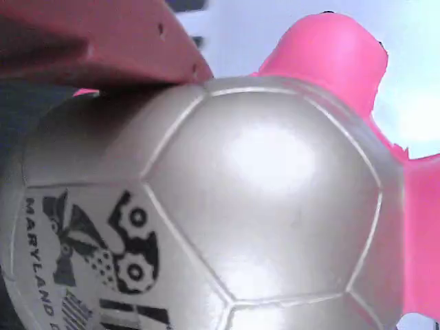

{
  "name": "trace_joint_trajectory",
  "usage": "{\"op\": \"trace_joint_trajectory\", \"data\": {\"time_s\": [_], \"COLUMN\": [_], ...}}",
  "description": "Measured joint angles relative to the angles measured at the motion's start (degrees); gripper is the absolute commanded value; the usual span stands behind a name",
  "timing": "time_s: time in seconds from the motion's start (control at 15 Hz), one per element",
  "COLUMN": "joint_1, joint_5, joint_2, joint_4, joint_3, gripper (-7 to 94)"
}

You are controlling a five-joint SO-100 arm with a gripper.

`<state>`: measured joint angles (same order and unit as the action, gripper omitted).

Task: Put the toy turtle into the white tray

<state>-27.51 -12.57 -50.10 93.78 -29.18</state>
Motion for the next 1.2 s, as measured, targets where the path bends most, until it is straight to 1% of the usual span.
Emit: {"op": "trace_joint_trajectory", "data": {"time_s": [0.4, 0.53, 0.6, 0.67, 0.8, 0.87, 1.2], "joint_1": [-0.97, -1.41, -1.85, -2.11, -2.11, -2.02, -2.20], "joint_5": [0.00, 0.00, 0.00, 0.00, 0.00, 0.00, -0.35], "joint_2": [9.05, 11.16, 11.87, 11.95, 11.95, 11.95, 11.95], "joint_4": [0.00, 0.00, 0.00, 0.00, 0.00, 0.00, 0.00], "joint_3": [7.03, 8.61, 8.70, 8.70, 8.79, 8.79, 8.79], "gripper": [0, 12, 24, 41, 56, 58, 58]}}
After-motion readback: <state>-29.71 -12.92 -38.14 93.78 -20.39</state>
